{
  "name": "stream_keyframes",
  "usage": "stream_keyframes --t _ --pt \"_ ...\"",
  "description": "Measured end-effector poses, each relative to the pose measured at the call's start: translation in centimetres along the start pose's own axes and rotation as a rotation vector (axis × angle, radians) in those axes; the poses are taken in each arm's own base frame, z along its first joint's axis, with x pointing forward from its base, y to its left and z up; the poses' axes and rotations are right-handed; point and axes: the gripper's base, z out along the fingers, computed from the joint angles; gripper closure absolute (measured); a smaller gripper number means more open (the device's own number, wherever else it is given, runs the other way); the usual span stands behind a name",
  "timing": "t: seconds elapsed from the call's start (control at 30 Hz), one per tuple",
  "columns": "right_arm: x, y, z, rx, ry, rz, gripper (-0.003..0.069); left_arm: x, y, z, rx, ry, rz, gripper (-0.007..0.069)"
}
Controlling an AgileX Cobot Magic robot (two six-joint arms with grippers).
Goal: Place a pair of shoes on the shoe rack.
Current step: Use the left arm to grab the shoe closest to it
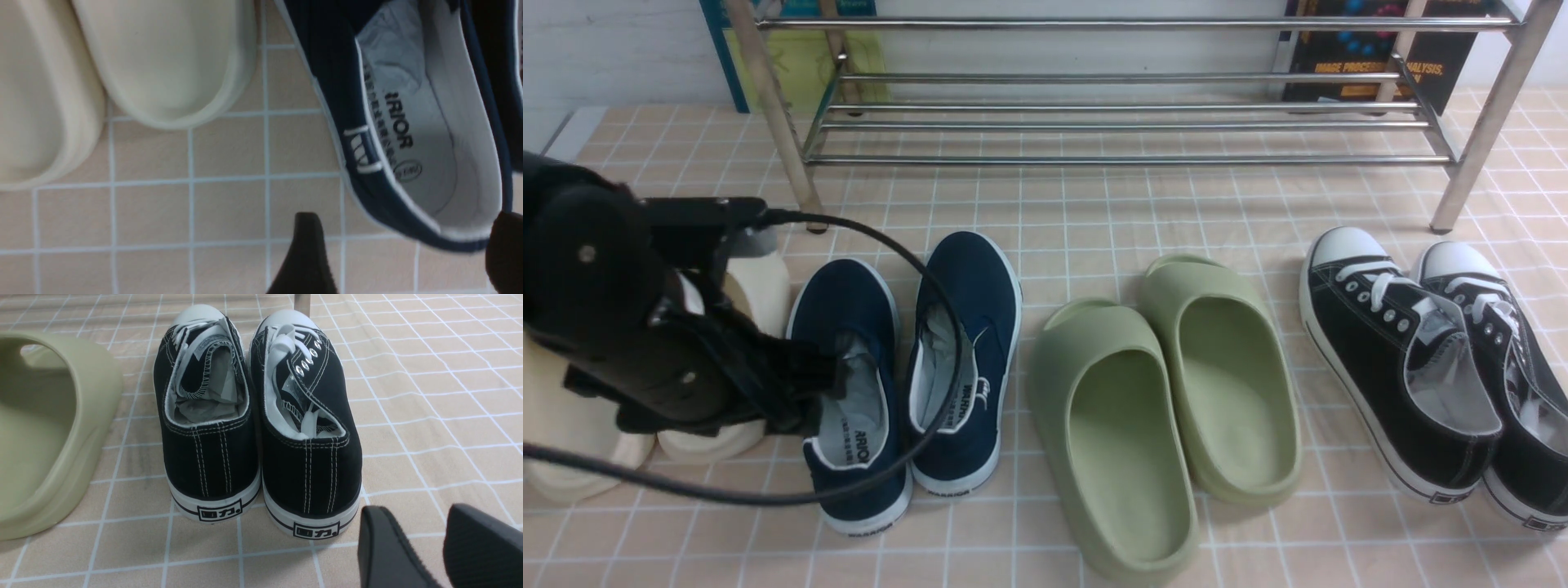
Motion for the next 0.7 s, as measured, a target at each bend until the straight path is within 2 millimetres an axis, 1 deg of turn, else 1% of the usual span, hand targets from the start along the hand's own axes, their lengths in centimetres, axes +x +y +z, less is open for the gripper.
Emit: stream_keyframes --t 0.07,0.13,0.17,0.2,0.3,0.37,0.4,0.43,0.5,0.53,0.57,0.6,0.63,0.7 --pt "0.0 0.0 0.0 0.0 0.0 0.0 0.0421 -0.4 -0.3 2.0 -0.01 0.022 -0.04 0.004" --pt "0.0 0.0 0.0 0.0 0.0 0.0 0.0421 -0.5 -0.3 4.0 -0.037 0.055 -0.069 0.0052" --pt "0.0 0.0 0.0 0.0 0.0 0.0 0.0421 -0.6 -0.3 4.2 -0.038 0.056 -0.071 0.0055" --pt "0.0 0.0 0.0 0.0 0.0 0.0 0.0421 -0.6 -0.4 5.3 -0.05 0.074 -0.081 0.0076" --pt "0.0 0.0 0.0 0.0 0.0 0.0 0.0421 -0.7 -0.6 7.3 -0.055 0.091 -0.085 0.014" --pt "0.0 0.0 0.0 0.0 0.0 0.0 0.0421 -0.8 -0.7 8.4 -0.05 0.089 -0.085 0.0229" --pt "0.0 0.0 0.0 0.0 0.0 0.0 0.0421 -0.8 -0.8 8.9 -0.046 0.089 -0.088 0.0293" --pt "0.0 0.0 0.0 0.0 0.0 0.0 0.0421 -0.8 -0.8 9.1 -0.043 0.09 -0.092 0.0326" --pt "0.0 0.0 0.0 0.0 0.0 0.0 0.0421 -0.9 -0.9 9.1 -0.043 0.09 -0.095 0.0445" --pt "0.0 0.0 0.0 0.0 0.0 0.0 0.0421 -0.9 -0.9 8.9 -0.045 0.09 -0.094 0.0481" --pt "0.0 0.0 0.0 0.0 0.0 0.0 0.0421 -1.0 -0.8 8.6 -0.046 0.088 -0.095 0.0543" --pt "0.0 0.0 0.0 0.0 0.0 0.0 0.0421 -1.2 -0.8 8.1 -0.046 0.081 -0.093 0.0571" --pt "0.0 0.0 0.0 0.0 0.0 0.0 0.0421 -1.4 -0.8 7.3 -0.043 0.073 -0.086 0.0582" --pt "0.0 0.0 0.0 0.0 0.0 0.0 0.0421 -1.8 -0.8 5.6 -0.036 0.054 -0.07 0.0587"
